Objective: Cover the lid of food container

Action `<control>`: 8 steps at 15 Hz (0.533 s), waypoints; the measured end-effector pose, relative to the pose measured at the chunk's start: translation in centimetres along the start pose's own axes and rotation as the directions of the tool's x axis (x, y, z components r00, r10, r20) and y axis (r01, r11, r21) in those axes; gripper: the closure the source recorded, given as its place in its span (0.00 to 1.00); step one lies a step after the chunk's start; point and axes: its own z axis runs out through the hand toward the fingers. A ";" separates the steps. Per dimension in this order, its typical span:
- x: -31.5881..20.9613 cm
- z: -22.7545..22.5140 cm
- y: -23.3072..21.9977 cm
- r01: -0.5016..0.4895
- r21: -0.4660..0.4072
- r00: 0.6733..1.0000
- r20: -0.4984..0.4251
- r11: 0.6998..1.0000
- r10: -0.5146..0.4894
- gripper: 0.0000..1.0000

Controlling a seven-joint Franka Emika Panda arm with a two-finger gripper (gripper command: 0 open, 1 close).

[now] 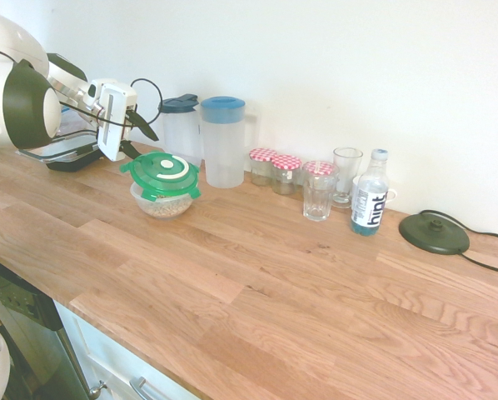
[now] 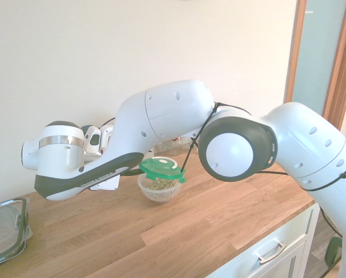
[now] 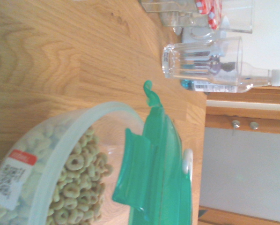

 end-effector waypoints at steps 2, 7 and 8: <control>-0.6 -0.5 -0.1 0.014 0.013 1.000 0.008 1.000 -0.014 0.00; -1.0 -2.6 1.1 0.010 0.050 0.999 0.041 0.999 -0.012 0.00; -0.7 -3.0 1.5 0.008 0.060 0.999 0.052 0.998 -0.011 0.00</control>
